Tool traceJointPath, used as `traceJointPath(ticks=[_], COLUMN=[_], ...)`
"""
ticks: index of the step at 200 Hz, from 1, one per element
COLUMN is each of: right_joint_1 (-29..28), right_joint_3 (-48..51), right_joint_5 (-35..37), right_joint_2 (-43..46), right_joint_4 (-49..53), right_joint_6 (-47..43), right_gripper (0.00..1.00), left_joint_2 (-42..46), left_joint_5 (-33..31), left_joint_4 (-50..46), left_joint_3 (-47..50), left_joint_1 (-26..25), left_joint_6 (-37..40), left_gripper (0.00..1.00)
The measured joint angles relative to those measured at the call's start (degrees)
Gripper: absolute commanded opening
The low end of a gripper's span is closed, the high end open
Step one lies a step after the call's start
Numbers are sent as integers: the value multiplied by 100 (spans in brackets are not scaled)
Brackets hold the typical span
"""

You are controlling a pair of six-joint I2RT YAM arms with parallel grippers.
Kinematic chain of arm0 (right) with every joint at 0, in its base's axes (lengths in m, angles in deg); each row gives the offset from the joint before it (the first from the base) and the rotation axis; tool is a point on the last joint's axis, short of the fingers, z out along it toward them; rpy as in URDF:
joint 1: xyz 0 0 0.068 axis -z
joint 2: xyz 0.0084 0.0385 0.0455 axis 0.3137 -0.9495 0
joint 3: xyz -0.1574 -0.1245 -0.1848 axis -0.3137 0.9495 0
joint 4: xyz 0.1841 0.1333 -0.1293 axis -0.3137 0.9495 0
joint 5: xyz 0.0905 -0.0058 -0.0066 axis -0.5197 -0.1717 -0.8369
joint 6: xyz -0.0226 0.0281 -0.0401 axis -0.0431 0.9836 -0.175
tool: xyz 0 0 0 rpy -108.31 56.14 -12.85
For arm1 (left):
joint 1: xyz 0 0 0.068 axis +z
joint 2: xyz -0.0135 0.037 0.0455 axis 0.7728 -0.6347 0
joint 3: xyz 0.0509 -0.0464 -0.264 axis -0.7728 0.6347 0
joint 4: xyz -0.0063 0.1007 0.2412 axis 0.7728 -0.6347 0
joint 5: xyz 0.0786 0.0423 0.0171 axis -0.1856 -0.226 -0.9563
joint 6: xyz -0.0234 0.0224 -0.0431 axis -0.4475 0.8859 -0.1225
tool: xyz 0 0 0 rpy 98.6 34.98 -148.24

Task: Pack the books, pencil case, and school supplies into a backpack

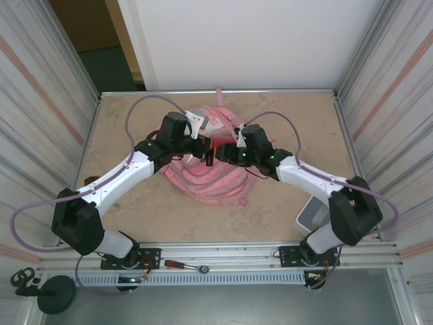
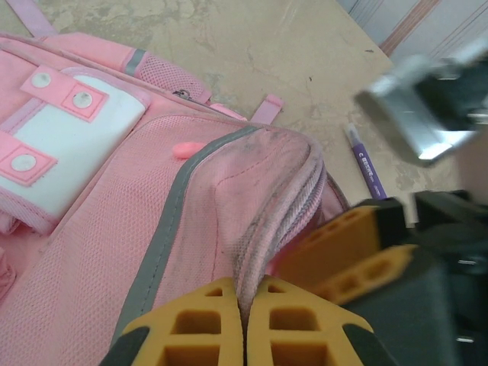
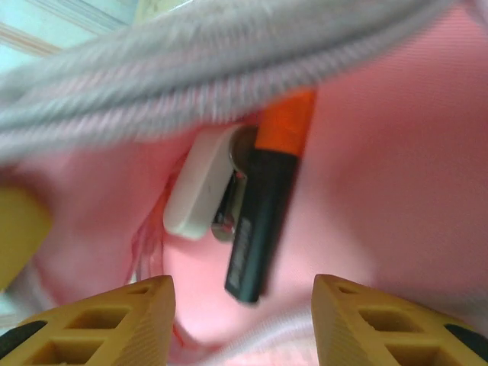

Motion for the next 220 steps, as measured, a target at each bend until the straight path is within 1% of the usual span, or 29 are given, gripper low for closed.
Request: traceJointPath(ticks=[22, 47, 72, 101, 129, 149, 171, 192, 220], right_joint_1=[289, 994, 1725, 2507, 3038, 3174, 3171, 3171, 3178], right_joint_3=[382, 710, 804, 800, 721, 573, 337, 125, -50], right_joint_5=[177, 518, 951, 1276, 1390, 1438, 1534, 1556, 1547], right_joint_2=[682, 1259, 1523, 1314, 374, -356, -957, -1294, -1427], right_joint_4=[354, 890, 1419, 1746, 1952, 2118, 2247, 2356, 2470], right_joint_6=[-229, -505, -844, -1222, -1473, -1617, -1764, -1814, -1882], right_gripper=[51, 56, 62, 64, 62, 58, 49, 41, 30], left_joint_2=[0, 0, 0, 0, 0, 0, 0, 0, 0], left_joint_5=[-4, 0, 2, 2, 2, -4, -2, -2, -2], left_joint_4=[4, 72, 94, 107, 107, 105, 103, 103, 105], left_joint_3=[15, 63, 83, 90, 90, 92, 94, 94, 96], left_joint_1=[0, 0, 0, 0, -4, -28, -33, -33, -33], left_joint_6=[0, 0, -2, -2, -2, 0, 0, 0, 2], left_gripper=[0, 0, 0, 0, 0, 0, 0, 0, 0])
